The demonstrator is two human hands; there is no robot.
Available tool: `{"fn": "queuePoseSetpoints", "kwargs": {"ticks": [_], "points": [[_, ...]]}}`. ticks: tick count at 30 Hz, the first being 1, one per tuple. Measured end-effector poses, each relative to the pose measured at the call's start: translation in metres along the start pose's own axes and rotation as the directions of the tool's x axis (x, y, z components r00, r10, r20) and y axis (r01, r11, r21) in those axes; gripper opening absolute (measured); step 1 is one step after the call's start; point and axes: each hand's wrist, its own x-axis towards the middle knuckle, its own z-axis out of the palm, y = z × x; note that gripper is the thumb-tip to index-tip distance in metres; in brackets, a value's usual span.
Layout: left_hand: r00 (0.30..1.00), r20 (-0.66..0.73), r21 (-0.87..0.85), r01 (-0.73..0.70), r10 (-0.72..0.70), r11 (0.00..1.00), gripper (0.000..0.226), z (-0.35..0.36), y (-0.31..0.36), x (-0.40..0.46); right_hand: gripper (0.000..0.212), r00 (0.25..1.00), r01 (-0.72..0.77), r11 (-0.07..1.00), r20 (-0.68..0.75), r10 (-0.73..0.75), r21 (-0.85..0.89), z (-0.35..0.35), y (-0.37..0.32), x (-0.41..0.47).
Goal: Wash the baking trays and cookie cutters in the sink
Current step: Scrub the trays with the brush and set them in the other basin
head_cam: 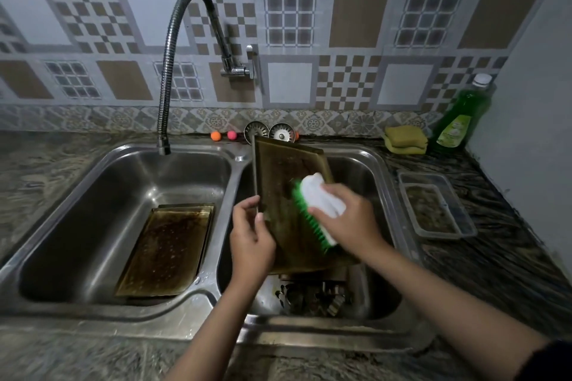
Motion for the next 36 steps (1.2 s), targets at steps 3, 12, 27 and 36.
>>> {"fn": "queuePoseSetpoints", "kwargs": {"ticks": [3, 12, 27, 36], "points": [[0.997, 0.039, 0.031, -0.062, 0.061, 0.998, 0.026, 0.016, 0.008, -0.013, 0.048, 0.986, -0.074, 0.997, -0.145, 0.076, 0.02, -0.002, -0.005, 0.032], [0.987, -0.161, 0.04, 0.031, -0.024, 0.999, 0.026, -0.02, -0.004, 0.021, 0.044, 0.995, -0.053, 0.941, -0.057, 0.076, 0.334, -0.009, -0.015, -0.008], [0.906, 0.136, -0.126, 0.416, -0.4, 0.9, 0.023, -0.01, -0.019, 0.002, 0.039, 0.988, -0.153, 0.913, 0.05, 0.145, 0.378, -0.017, 0.007, -0.011], [0.797, 0.465, -0.128, 0.491, -0.385, 0.862, 0.028, 0.008, 0.023, 0.01, 0.039, 0.994, -0.1, 0.991, -0.034, 0.103, 0.085, -0.011, 0.014, -0.032]]}}
